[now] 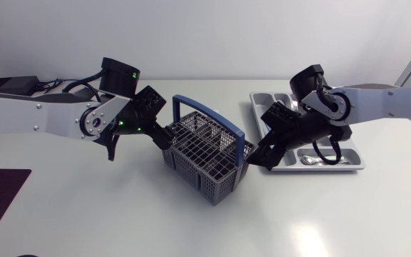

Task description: Unload the cutlery basket into the drawer organizer.

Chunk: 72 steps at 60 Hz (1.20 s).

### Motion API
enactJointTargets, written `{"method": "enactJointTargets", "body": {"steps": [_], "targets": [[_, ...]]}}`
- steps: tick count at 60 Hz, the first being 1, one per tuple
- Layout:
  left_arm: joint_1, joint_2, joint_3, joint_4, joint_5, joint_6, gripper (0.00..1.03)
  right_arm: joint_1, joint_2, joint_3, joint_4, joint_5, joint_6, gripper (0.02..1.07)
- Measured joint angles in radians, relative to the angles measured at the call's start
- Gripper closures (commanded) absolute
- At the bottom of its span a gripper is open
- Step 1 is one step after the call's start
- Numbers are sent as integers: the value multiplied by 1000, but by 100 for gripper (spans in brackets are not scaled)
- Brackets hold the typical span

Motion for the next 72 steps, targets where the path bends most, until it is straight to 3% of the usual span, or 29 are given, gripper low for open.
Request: {"method": "enactJointTargets", "body": {"steps": [38, 50, 61, 72], "targets": [[0, -191, -155, -53, -25, 18, 7, 33, 252, 322, 20, 40, 57, 12], [20, -301, -185, -113, 7, 18, 7, 29, 185, 265, 50, 15, 63, 12], [91, -438, -206, -125, 39, 23, 7, 18, 16, 131, 69, 14, 63, 12], [171, -443, -250, -124, 58, 40, 7, 19, -64, 51, 76, 14, 63, 12]]}}
